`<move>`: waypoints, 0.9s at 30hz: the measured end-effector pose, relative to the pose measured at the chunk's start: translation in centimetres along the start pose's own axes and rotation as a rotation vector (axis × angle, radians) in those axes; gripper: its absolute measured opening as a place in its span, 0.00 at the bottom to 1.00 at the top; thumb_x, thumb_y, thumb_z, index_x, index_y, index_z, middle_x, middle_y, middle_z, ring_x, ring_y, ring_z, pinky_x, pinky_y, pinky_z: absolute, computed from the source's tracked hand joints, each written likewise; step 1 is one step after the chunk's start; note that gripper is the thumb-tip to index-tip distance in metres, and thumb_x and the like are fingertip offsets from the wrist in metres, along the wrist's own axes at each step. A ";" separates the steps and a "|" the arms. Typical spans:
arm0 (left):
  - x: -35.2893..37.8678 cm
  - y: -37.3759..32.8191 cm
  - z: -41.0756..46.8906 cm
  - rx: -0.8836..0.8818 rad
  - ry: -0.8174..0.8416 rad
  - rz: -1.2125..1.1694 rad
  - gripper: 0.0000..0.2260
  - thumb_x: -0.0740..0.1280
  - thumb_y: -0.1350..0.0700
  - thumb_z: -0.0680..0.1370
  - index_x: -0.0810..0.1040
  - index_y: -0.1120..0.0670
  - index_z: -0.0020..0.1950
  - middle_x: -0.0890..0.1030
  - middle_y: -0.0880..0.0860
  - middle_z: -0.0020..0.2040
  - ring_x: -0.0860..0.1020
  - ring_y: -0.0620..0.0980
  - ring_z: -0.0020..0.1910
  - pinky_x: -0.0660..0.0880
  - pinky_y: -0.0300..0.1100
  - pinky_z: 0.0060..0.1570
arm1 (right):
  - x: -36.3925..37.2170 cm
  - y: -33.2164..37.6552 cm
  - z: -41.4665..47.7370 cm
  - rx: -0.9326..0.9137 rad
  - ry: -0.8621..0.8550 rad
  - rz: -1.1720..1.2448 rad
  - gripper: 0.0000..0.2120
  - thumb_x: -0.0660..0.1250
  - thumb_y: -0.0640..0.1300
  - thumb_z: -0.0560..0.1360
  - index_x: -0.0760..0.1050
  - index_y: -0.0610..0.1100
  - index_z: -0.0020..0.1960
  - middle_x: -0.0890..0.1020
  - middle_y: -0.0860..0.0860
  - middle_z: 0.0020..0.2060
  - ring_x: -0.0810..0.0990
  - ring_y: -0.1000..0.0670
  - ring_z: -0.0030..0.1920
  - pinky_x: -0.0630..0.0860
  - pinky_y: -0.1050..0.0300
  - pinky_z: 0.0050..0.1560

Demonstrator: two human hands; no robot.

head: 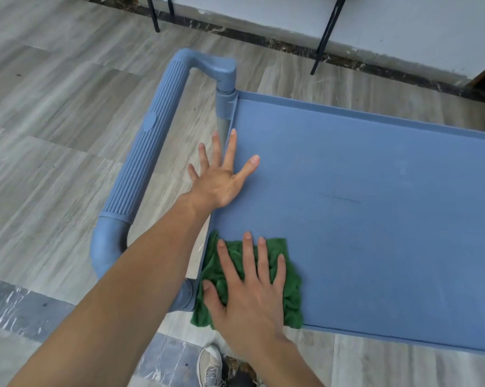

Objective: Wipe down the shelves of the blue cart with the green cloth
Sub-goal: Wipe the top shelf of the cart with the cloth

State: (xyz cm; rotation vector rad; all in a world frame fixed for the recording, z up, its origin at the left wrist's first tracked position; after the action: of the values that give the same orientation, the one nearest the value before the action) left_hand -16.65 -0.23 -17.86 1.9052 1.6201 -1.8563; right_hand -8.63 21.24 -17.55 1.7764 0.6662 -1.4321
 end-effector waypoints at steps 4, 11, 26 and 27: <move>1.2 -1.4 -1.0 0.285 -0.100 0.336 0.38 0.37 0.18 0.68 0.31 0.29 0.75 0.26 0.41 0.77 0.33 0.54 0.80 0.39 0.69 0.73 | 0.0 -1.1 -0.1 -0.035 -0.003 0.020 0.32 0.57 0.66 0.77 0.62 0.59 0.79 0.58 0.43 0.81 0.56 0.41 0.81 0.53 0.32 0.75; 2.3 -2.0 -1.8 0.406 -0.104 0.666 0.44 0.29 0.20 0.66 0.38 0.37 0.79 0.38 0.47 0.82 0.34 0.56 0.80 0.41 0.72 0.72 | -1.6 -11.2 -2.8 -0.006 -0.039 0.030 0.31 0.57 0.65 0.78 0.61 0.60 0.80 0.56 0.43 0.82 0.53 0.43 0.82 0.53 0.34 0.78; 23.2 -18.8 -18.6 0.276 -0.114 0.454 0.39 0.40 0.22 0.74 0.41 0.37 0.81 0.39 0.45 0.82 0.39 0.58 0.81 0.47 0.72 0.72 | -7.3 -41.1 -9.7 0.073 0.049 -0.043 0.34 0.42 0.71 0.77 0.44 0.65 0.81 0.40 0.48 0.83 0.36 0.50 0.82 0.31 0.43 0.79; 25.2 -20.3 -20.2 0.284 -0.110 0.475 0.38 0.41 0.22 0.74 0.44 0.38 0.81 0.41 0.47 0.83 0.41 0.58 0.81 0.48 0.73 0.72 | -7.8 -43.3 -10.3 0.081 0.052 -0.051 0.34 0.42 0.71 0.77 0.43 0.65 0.81 0.40 0.48 0.83 0.36 0.49 0.82 0.31 0.42 0.79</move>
State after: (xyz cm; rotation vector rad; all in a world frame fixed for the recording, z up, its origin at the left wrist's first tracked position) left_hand -21.76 37.58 -18.44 2.0132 0.8063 -2.0020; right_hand -38.20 55.37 -18.77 1.8775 0.6939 -1.4698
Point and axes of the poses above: each hand's wrist, its own z-axis towards the middle knuckle, its own x-axis out of the palm, y = z × x, the point moved 6 cm from there along z, towards the middle knuckle
